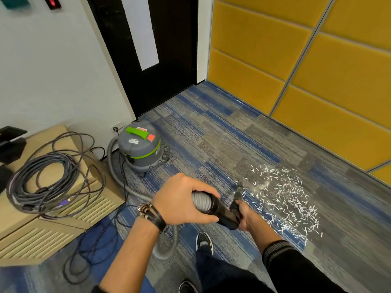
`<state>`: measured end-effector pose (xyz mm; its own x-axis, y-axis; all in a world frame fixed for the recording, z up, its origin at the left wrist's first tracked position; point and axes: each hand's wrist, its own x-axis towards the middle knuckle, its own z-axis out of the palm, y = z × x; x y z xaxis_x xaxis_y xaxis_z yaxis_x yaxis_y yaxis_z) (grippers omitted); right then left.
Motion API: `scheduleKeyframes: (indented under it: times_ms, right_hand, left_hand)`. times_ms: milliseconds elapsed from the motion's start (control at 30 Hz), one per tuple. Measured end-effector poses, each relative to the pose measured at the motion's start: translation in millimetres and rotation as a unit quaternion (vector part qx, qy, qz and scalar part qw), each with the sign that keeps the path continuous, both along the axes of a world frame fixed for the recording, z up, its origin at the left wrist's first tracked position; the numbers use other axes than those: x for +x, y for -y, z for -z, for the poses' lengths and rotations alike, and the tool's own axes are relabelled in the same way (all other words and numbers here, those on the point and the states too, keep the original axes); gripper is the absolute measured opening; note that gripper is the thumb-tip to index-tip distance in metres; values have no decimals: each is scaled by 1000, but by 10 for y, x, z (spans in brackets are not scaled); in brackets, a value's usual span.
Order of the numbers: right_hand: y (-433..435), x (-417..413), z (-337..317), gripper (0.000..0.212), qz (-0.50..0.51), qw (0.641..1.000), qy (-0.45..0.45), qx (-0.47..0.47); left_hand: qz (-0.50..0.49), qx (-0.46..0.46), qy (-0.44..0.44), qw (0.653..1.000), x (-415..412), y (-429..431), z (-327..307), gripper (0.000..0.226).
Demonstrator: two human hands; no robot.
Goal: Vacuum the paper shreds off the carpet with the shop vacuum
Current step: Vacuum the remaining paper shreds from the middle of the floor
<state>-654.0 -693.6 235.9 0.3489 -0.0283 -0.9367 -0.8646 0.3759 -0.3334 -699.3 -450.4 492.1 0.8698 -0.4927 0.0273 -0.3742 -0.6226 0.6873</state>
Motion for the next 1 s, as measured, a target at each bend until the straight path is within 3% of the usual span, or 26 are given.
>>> scheduleKeyframes:
  times_ms: [167,367,600,733,867,1000]
  right_hand:
    - [-254,76,-108,38,5,999,9,51]
    - [-396,3,-102,50,16,998,-2,67]
    - [-113,-195,-141,49,80,991,-14,102]
    - [-285,-100,-251,57,50,993,-17,109]
    - [-522,-295,-342,51,51,987,-5,155]
    - [-452,-490,-273,54,93,984,-13,150]
  left_hand:
    - [-21,29,46,998,-27,-46,-139,44]
    - [-11,-30,10,999,22,-154,-226,44]
    - [11,-60,-6,998,44,-49,-244,43]
    - [-21,-31,26,999,12,-163,-298,42]
    - [1,11,46,999,-104,-265,-393,44]
    - [15,-32,17,999,-161,-287,-383,44]
